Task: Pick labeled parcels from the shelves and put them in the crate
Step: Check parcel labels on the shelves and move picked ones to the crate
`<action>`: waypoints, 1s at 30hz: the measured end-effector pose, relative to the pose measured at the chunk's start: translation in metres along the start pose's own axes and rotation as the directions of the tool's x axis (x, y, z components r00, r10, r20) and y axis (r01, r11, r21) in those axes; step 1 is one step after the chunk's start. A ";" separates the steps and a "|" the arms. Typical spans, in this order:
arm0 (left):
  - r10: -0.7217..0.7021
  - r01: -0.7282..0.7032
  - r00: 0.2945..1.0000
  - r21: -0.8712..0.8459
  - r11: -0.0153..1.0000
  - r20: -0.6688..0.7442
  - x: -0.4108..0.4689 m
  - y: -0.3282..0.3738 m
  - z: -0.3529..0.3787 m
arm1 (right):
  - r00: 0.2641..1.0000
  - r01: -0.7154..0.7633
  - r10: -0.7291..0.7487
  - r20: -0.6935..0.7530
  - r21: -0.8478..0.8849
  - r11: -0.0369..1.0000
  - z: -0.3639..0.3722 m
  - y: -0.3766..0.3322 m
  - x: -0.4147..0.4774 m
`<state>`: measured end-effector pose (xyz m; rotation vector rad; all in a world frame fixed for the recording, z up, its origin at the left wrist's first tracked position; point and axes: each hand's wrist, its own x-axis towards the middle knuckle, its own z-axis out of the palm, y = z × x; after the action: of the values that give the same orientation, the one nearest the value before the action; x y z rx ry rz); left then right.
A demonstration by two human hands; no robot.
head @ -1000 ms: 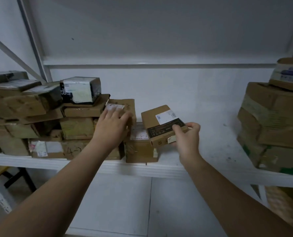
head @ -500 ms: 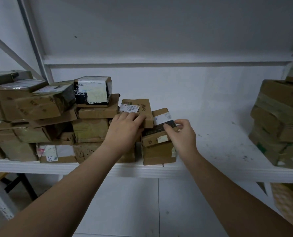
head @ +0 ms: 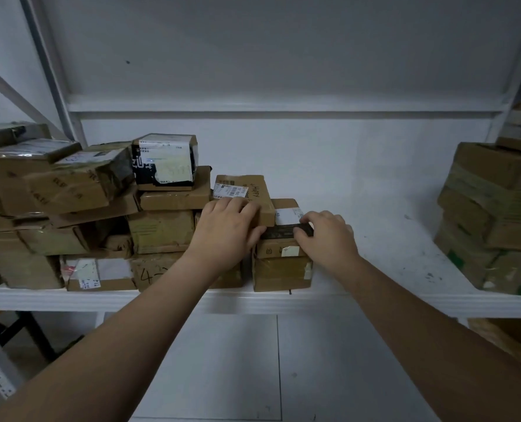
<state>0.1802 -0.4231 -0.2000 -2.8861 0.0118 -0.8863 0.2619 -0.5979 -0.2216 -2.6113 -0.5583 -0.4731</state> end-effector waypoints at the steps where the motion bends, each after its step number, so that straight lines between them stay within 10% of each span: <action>1: 0.003 -0.003 1.000 -0.011 1.000 -0.012 0.000 0.001 -0.002 | 1.000 0.017 -0.017 -0.008 0.000 1.000 -0.004 0.000 0.001; 20: 0.324 -0.385 0.920 -0.358 0.851 -0.219 0.114 0.170 -0.050 | 0.936 -0.063 -0.070 -0.346 -0.360 0.931 -0.200 0.131 -0.044; 30: 0.287 -0.326 0.940 -0.738 0.591 -0.186 0.143 0.319 -0.036 | 0.845 -0.247 0.248 -0.474 0.066 0.967 -0.267 0.245 -0.081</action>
<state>0.2879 -0.7495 -0.1288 -3.3987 1.1410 -1.0630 0.2403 -0.9506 -0.1090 -2.3815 -0.0530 -0.9883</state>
